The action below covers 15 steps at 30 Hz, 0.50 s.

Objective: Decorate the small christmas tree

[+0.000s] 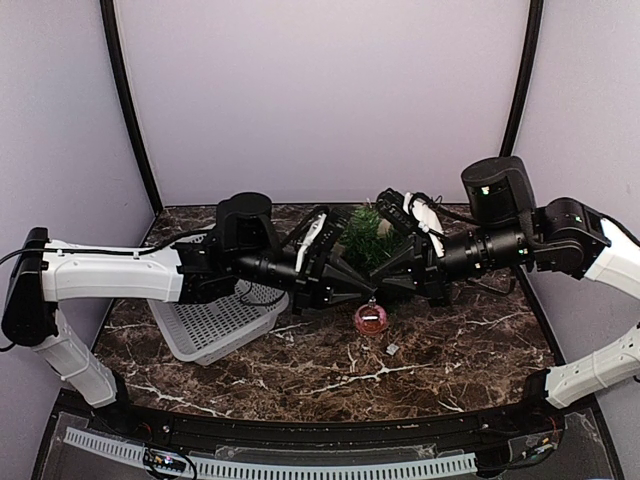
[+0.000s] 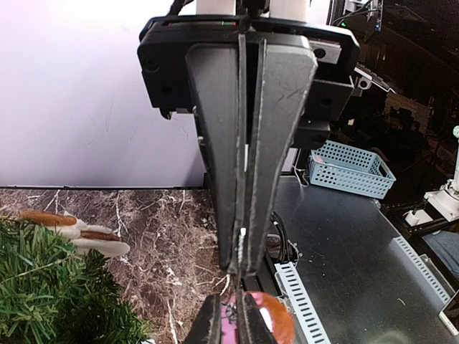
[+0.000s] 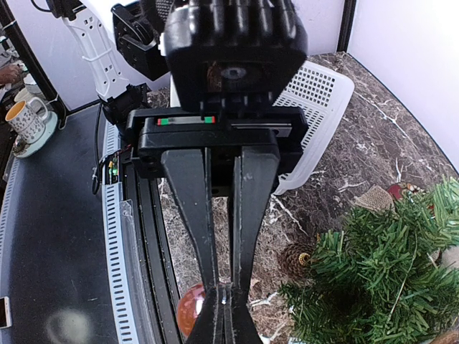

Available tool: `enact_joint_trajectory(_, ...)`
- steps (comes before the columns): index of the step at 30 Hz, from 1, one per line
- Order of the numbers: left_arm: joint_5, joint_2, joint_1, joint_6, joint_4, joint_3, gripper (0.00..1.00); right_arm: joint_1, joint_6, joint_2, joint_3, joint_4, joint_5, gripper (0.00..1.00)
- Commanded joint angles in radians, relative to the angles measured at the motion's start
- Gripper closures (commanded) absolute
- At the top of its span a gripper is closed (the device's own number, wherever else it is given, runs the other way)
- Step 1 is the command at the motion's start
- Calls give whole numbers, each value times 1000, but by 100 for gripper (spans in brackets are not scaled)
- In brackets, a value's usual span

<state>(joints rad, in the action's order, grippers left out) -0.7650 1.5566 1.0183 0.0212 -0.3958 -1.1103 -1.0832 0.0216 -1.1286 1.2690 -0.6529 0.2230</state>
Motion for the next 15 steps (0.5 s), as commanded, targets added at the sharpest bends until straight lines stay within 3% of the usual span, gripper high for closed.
enact_joint_trajectory(1,1,-2,2,6,-30,-28,90,6,3,13,-6,8,-12,100)
enact_joint_trajectory(8,18,-8,3,15,-31,-22,100,6,1,21,-18,11,-20,100)
enact_joint_trajectory(15,36,-25,3,12,-16,-7,100,7,-5,26,-30,8,-53,100)
